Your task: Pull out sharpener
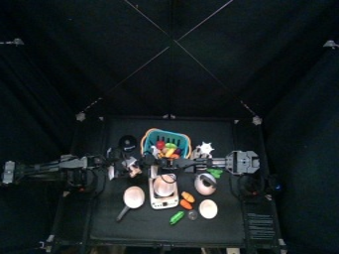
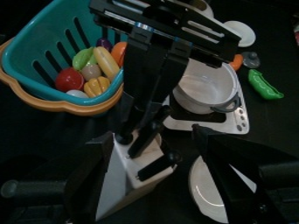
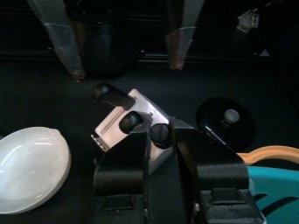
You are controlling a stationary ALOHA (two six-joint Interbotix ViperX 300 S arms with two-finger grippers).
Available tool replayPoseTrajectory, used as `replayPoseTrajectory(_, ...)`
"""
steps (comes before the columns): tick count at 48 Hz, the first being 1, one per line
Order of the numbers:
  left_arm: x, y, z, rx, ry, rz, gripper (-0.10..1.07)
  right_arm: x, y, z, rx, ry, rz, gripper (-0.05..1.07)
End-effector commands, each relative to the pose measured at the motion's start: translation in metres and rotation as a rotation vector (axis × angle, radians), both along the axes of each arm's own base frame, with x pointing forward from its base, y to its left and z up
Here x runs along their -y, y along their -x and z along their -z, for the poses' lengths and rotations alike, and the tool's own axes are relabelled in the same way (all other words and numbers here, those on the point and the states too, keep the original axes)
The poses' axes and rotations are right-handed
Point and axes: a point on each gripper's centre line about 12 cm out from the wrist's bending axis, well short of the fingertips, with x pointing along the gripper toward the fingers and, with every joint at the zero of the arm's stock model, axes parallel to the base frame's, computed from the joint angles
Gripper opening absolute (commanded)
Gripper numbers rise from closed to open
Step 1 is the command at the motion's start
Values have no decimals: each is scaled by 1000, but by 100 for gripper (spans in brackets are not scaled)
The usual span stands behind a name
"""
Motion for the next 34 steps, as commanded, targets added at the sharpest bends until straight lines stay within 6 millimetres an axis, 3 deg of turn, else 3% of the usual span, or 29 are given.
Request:
replayPoseTrajectory(1,0,-5,-1,8,62,-21,101,4,1,-10,18,-5,12,38)
replayPoseTrajectory(7,-3,-8,3,4,142,-62,101,5,0,-10,19,-5,13,38)
replayPoseTrajectory(16,-24,-4,10,-12,199,-187,99,4,0,-7,12,-6,12,38)
replayPoseTrajectory(23,-34,4,17,-39,249,-256,90,5,0,-6,3,-7,14,38)
replayPoseTrajectory(34,-31,8,29,-71,307,-272,74,3,0,-6,3,-7,11,38)
